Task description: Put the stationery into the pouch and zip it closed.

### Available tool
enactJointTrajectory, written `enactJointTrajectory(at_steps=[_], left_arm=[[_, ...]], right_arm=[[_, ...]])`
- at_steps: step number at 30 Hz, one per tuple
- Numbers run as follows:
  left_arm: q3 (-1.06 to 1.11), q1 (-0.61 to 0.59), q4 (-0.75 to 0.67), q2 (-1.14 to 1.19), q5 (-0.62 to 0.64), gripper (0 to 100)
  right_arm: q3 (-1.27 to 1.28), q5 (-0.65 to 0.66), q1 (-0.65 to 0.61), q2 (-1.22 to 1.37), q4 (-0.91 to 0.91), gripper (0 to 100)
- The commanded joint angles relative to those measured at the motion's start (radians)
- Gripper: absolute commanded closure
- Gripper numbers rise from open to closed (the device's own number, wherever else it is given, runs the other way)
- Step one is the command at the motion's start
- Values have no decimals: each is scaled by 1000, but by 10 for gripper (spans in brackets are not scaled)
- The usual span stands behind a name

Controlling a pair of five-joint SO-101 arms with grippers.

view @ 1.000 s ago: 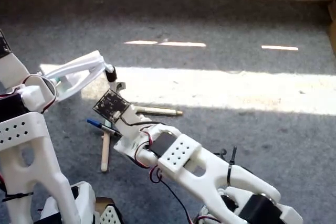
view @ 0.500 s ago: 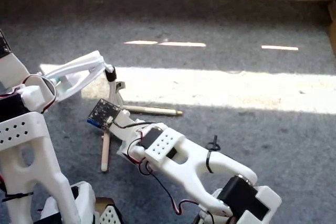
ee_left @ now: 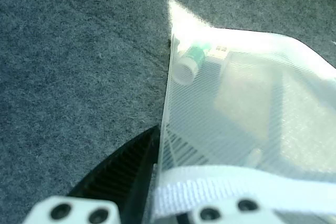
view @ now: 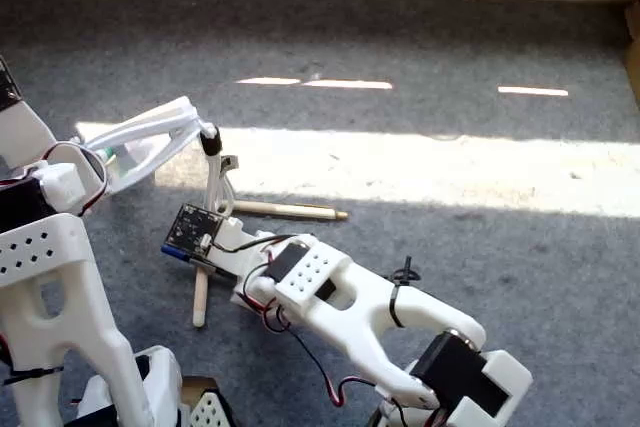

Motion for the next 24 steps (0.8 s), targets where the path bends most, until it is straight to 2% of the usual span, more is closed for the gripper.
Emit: enactJointTrajectory(at_steps=[1,3,8,19,24], left_arm=[[-25,-19,-8,-4,9,992],[-25,-19,-6,-4,9,992],[-25,-15,-5,-4,11,992],[-25,21,-5,-2,12,992],[-7,54,-9,-5,12,992]], right_arm=[[-61,44,36,-130,113,990],[-62,83,50,-205,202,990],[-59,86,145,-381,371,990],[47,86,441,-578,585,990],[120,86,601,-653,596,987]])
